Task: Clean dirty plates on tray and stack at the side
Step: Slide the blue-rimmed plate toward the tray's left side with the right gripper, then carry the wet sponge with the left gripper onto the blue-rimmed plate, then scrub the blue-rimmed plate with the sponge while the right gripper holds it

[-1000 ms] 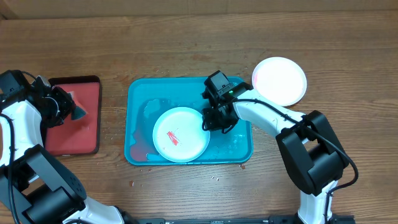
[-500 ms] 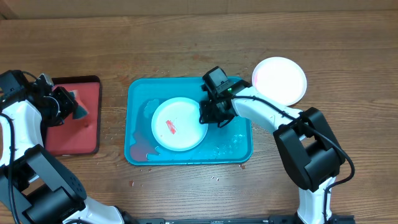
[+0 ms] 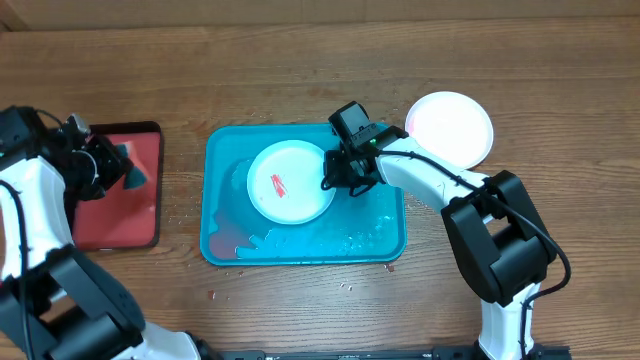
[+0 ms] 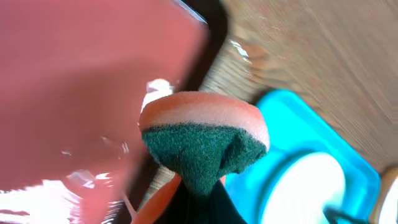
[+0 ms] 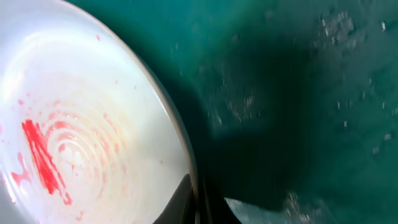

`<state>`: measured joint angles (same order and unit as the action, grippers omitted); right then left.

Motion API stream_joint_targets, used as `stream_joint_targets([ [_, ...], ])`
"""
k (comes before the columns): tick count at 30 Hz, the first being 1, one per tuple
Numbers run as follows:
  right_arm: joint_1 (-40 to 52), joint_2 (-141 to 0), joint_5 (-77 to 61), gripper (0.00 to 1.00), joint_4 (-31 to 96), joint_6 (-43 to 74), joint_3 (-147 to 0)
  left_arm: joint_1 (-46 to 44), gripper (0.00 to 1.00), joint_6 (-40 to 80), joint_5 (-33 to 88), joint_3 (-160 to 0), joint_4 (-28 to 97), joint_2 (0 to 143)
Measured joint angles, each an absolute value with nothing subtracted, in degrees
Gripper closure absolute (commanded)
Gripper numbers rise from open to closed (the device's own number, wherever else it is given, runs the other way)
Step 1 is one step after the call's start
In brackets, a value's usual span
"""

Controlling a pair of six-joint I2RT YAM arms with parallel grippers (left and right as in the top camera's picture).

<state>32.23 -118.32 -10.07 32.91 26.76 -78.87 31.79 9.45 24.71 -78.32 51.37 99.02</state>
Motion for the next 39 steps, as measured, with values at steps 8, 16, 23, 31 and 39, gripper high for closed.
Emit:
stream_joint_targets([
  [8,33.7,-118.7,-9.6,0.96,30.9,28.1,-78.9,20.4,0.96,11.3,25.4,-79.0,55.4,96.1],
  [16,33.8,-118.7,-9.6,0.96,31.9,28.5,-79.0,8.0,0.96,15.2,25.5,-78.3,53.2,96.2],
  [23,33.8,-118.7,-9.6,0.96,32.7,28.5,-79.2,-3.6,0.96,20.9,23.2,-78.2,46.7,101.2],
  [31,33.8,-118.7,-9.6,0.96,34.3,28.5,-79.5,-10.6,0.96,26.7,21.8,-78.2,43.9,110.7],
  [39,33.8,-118.7,-9.6,0.96,34.5,28.5,-79.6,-12.8,0.96,28.0,20.9,-78.1,43.7,115.7],
])
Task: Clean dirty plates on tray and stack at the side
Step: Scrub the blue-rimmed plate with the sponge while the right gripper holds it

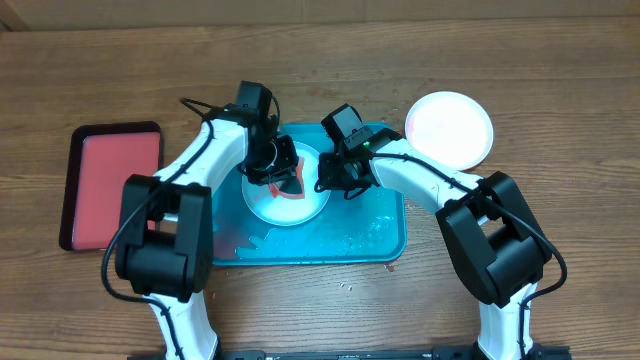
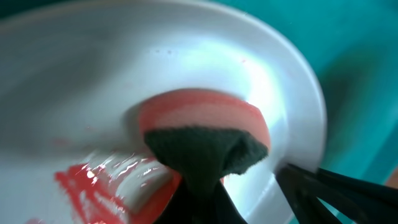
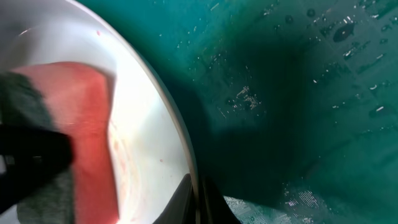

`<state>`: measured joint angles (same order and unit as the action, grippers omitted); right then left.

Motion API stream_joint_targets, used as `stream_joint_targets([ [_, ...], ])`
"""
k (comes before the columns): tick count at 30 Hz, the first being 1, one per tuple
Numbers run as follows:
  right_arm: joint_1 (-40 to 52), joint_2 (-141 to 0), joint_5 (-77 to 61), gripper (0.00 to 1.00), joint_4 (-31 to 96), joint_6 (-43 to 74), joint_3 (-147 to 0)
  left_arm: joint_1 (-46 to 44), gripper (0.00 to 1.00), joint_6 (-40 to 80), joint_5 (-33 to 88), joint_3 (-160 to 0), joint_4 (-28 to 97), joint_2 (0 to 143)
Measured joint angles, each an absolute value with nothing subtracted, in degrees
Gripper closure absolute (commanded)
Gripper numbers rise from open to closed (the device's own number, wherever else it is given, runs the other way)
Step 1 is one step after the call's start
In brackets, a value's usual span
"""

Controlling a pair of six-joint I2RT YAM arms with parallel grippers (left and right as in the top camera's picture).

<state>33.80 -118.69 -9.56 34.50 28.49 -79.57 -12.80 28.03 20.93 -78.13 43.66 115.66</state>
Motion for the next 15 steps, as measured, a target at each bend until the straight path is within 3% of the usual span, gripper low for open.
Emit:
stream_joint_targets([
  [6,33.8,-118.7,-9.6,0.96,35.0,28.4,-79.6,-13.1,0.96,28.6,17.4,-78.5,46.1,116.3],
  [15,34.1,-118.7,-9.6,0.96,35.2,28.5,-79.7,-11.8,0.96,28.9,-0.8,-85.2,61.4,117.4],
])
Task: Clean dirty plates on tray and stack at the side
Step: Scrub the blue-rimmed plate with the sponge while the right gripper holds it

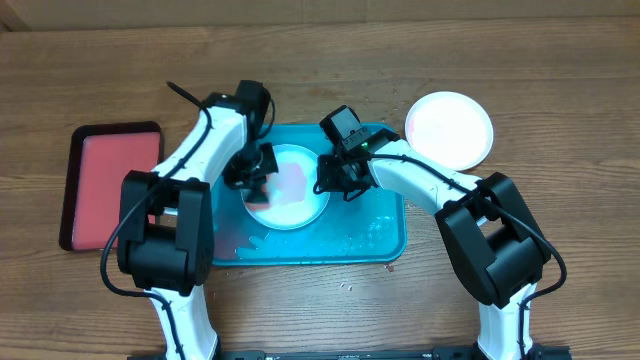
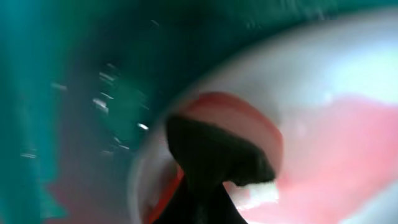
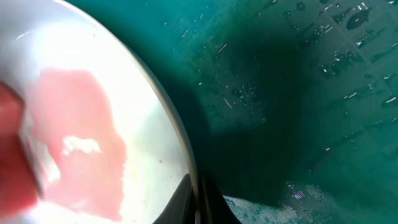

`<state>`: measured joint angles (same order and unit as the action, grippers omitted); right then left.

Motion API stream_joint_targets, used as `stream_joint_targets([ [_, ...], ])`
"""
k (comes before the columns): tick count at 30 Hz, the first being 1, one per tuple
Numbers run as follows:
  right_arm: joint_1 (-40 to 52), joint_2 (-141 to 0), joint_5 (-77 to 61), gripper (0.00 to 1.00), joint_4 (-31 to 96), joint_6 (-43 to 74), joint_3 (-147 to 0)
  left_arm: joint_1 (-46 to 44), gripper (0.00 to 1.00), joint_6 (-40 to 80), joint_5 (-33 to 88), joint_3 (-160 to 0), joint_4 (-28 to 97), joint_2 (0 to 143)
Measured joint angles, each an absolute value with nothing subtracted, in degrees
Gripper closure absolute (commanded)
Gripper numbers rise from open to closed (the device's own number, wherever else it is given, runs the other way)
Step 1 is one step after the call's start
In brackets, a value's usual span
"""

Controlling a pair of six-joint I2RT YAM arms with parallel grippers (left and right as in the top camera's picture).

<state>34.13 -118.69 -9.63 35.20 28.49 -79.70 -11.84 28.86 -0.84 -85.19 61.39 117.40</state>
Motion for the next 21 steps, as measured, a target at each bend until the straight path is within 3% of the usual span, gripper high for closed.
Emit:
stream_joint_targets([
  [5,34.1,-118.7,-9.7,0.96,35.2,28.5,-79.7,-11.5,0.96,28.9,-2.5,-87.0,57.3,117.6],
  [21,34.1,-118.7,-9.5,0.96,35.6,28.7,-79.7,-18.2,0.96,28.9,9.3,-84.6,45.6,119.4],
])
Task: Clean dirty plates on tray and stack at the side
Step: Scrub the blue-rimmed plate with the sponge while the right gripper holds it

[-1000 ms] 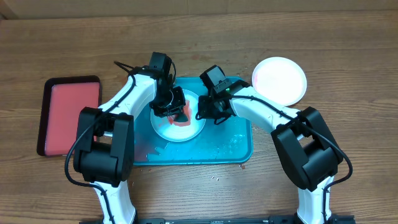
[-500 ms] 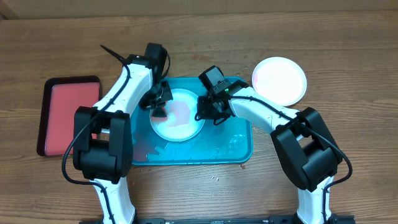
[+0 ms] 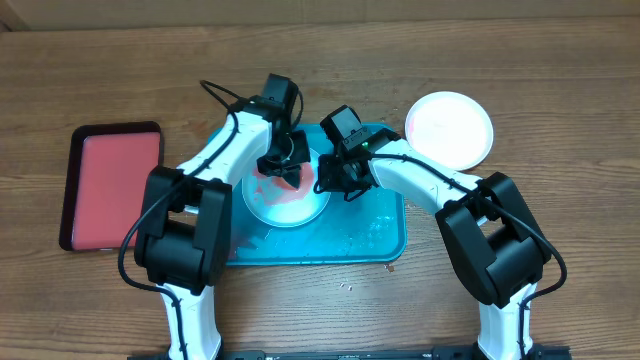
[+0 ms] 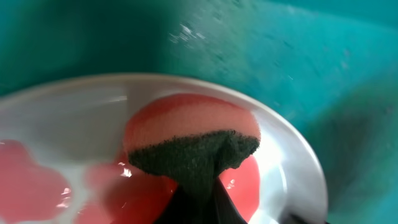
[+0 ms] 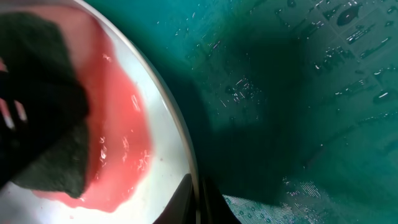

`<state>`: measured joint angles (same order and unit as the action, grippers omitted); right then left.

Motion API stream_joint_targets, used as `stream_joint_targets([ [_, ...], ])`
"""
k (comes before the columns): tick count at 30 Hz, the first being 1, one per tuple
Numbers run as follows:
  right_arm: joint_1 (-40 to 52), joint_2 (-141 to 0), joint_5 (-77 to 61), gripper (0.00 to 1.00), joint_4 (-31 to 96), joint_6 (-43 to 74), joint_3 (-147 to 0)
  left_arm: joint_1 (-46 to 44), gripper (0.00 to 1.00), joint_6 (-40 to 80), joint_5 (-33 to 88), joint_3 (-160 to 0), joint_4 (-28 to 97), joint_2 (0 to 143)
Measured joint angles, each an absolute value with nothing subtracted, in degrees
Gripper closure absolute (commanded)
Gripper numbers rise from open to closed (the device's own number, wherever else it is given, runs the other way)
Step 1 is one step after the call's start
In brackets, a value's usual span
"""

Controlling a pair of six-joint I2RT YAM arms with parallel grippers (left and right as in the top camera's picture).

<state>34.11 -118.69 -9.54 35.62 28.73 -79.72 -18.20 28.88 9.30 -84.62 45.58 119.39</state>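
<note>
A white plate [image 3: 288, 205] lies in the blue tray [image 3: 384, 238], smeared with red liquid [image 5: 127, 152]. My left gripper [image 3: 283, 166] is shut on a pink sponge with a green scouring side [image 4: 190, 142], pressed on the plate's far part. In the right wrist view the sponge [image 5: 43, 124] shows at the left. My right gripper [image 3: 331, 180] is shut on the plate's right rim [image 5: 184, 155], one finger inside and one outside. A clean white plate [image 3: 449, 129] sits on the table to the right of the tray.
A black tray holding red liquid [image 3: 108, 185] rests at the left of the table. Water drops and puddles cover the blue tray's floor [image 5: 311, 74]. The wooden table [image 3: 560, 250] extends all round.
My left gripper with the sponge has moved from the plate's left edge to its far middle part. The red smear now spreads over more of the plate. The right gripper has not moved.
The left gripper first held the sponge over the black tray at the left, while the right gripper held the rim of a plate with a red streak. Then the sponge was on the plate, then at its left edge, now at its far part, the streak smeared.
</note>
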Motion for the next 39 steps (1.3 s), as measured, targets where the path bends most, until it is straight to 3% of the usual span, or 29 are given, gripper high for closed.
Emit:
stream_joint_targets([
  [12,34.1,-118.7,-9.6,0.96,36.1,28.4,-79.7,-20.2,0.96,26.3,12.5,-84.7,56.2,119.4],
  [21,34.2,-118.7,-10.0,0.96,35.9,28.3,-79.7,-16.4,0.96,23.8,10.9,-84.7,61.7,119.8],
  [30,34.3,-118.7,-10.1,0.96,35.7,28.3,-79.7,-8.3,0.96,23.8,1.0,-84.7,61.6,119.8],
  [39,34.5,-118.7,-8.9,0.96,35.5,28.5,-79.8,-7.0,0.96,21.6,4.9,-84.6,52.3,119.6],
])
